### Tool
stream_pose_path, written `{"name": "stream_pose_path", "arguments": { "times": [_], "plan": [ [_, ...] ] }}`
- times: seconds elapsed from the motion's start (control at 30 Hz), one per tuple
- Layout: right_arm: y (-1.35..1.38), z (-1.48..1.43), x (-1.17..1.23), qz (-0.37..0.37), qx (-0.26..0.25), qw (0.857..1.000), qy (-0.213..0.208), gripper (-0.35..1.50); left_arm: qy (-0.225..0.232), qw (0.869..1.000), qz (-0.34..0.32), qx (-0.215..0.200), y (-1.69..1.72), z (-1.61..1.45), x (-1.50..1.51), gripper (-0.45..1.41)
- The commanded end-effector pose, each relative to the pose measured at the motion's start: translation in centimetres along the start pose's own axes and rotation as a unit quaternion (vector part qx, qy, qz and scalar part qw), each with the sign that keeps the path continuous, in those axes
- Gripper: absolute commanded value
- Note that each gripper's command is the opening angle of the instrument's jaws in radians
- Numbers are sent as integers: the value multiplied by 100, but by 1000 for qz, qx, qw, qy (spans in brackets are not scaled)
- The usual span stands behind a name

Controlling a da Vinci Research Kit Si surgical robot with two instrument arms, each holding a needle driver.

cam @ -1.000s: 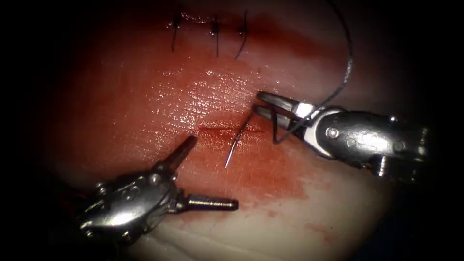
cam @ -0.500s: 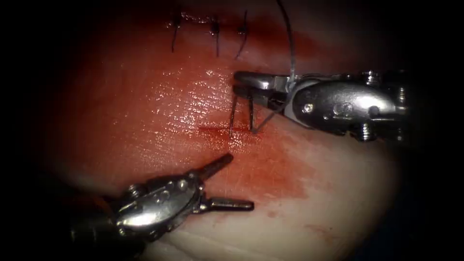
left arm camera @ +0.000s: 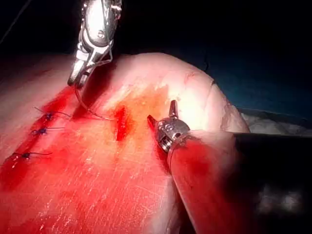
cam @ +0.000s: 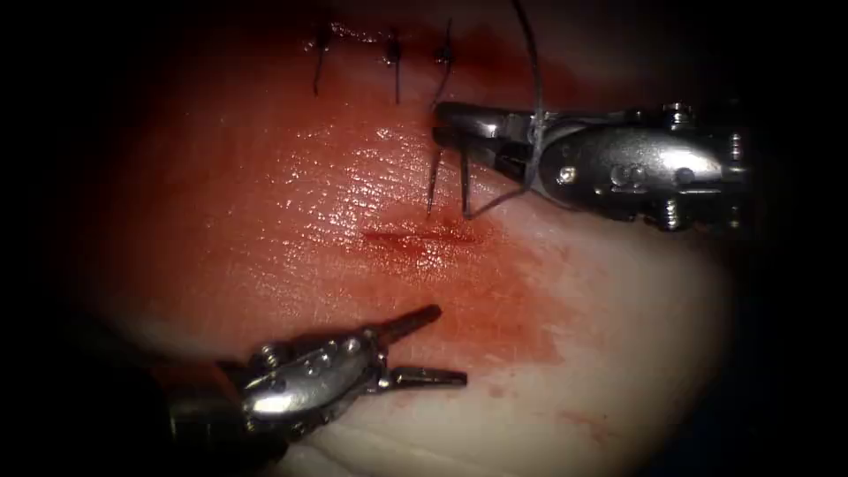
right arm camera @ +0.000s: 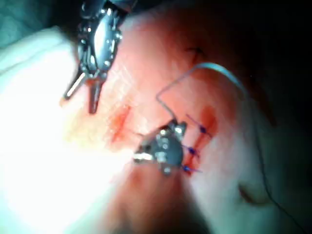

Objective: Wound Closure

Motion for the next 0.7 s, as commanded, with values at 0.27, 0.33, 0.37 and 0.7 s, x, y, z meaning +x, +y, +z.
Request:
{"name": "stream_pose_path", "arguments": {
  "times": [0.27, 0.33, 0.37, 0.7],
  "plan": [
    [3, 10, -5, -4, -14, 1000, 4, -35, -1, 1000, -3, 0, 0, 6, -7, 51],
    [4, 10, -6, -3, -18, 1000, 6, -35, -1, 1000, -3, 1, -1, 5, -8, 49],
    [5, 10, -6, -3, -18, 1000, 5, -35, -1, 1000, -2, 1, -1, 5, -8, 49],
    [7, 12, -8, -3, -24, 1000, 5, -35, 0, 1000, -1, 2, -2, 3, -11, 44]
  ]
}}
